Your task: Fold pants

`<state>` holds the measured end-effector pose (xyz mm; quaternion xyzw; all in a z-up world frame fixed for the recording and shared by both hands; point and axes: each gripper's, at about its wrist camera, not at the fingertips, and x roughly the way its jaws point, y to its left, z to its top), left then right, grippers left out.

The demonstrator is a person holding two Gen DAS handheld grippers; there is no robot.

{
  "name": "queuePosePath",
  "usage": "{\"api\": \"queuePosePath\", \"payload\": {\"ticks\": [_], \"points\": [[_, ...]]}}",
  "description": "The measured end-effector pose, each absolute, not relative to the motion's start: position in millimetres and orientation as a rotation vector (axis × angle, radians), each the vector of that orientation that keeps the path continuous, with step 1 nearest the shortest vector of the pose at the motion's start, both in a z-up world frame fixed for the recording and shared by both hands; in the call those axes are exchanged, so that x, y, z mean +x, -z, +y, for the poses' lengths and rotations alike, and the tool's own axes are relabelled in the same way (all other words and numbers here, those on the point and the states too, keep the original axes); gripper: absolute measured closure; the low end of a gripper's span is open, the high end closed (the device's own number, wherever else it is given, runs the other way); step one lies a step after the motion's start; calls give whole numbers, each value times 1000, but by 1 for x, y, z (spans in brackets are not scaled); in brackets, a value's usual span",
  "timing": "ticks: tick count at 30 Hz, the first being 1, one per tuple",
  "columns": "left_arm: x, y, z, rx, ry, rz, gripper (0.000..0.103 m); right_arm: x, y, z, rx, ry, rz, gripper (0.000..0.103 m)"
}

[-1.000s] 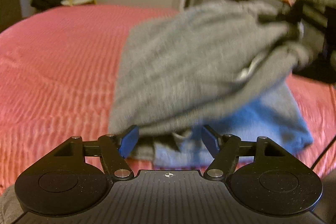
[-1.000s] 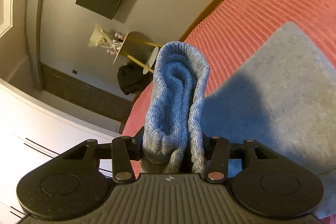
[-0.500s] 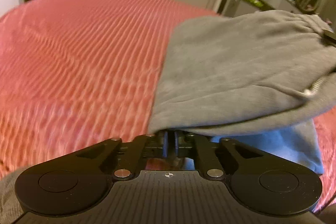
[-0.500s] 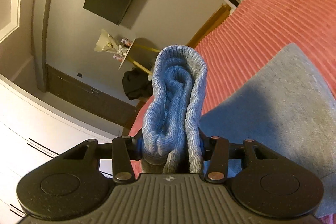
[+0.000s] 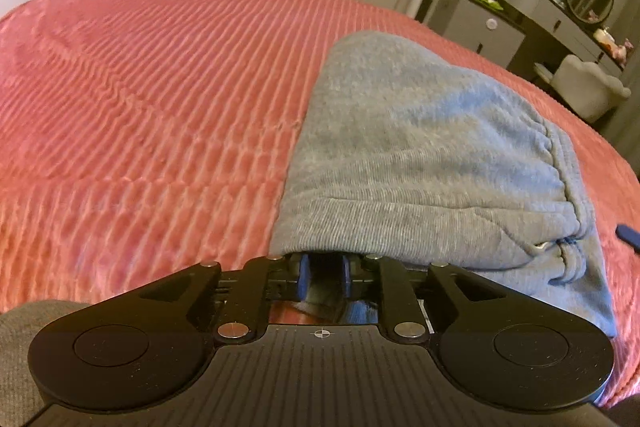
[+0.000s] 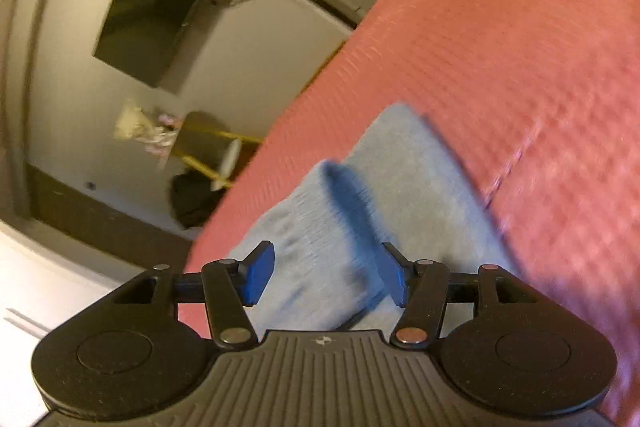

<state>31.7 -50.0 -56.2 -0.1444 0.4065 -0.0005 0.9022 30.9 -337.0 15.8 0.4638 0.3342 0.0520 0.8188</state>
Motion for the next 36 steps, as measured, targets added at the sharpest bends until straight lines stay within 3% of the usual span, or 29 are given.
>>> {"api": "queuePosePath", "payload": {"ticks": [4, 7, 9, 12, 13, 14, 20, 26, 28, 32, 35, 36], "points": [[33, 57, -54, -272, -8, 843, 83, 35, 3, -313, 1075, -188, 792, 46], [31, 57, -55, -264, -4, 838, 81, 50, 30, -300, 1143, -149, 865, 53], [32, 58, -53, -273, -3, 841, 80, 58, 49, -297, 1270, -139, 875, 64], [35, 61, -52, -285, -6, 854, 79, 68, 60, -285, 1378, -152, 884, 66], [35, 62, -51, -288, -8, 856, 79, 72, 61, -280, 1369, -158, 900, 71], [34, 61, -50, -295, -6, 850, 79, 75, 58, -274, 1329, -148, 912, 94], [23, 52, -45, -321, 19, 761, 79, 53, 8, -265, 1164, -339, 691, 95], [15, 42, -46, -305, 91, 747, 81, 48, 46, -260, 839, -149, 863, 95], [6, 32, -46, -281, 128, 722, 81, 49, 50, -262, 895, -138, 859, 94], [-7, 15, -39, -300, 179, 640, 62, 48, 44, -268, 909, -159, 864, 89], [-3, 1, -37, -290, 130, 558, 58, 35, 51, -278, 955, -168, 855, 88], [1, 0, -36, -293, 129, 552, 50, 34, 51, -279, 968, -164, 858, 87]]}}
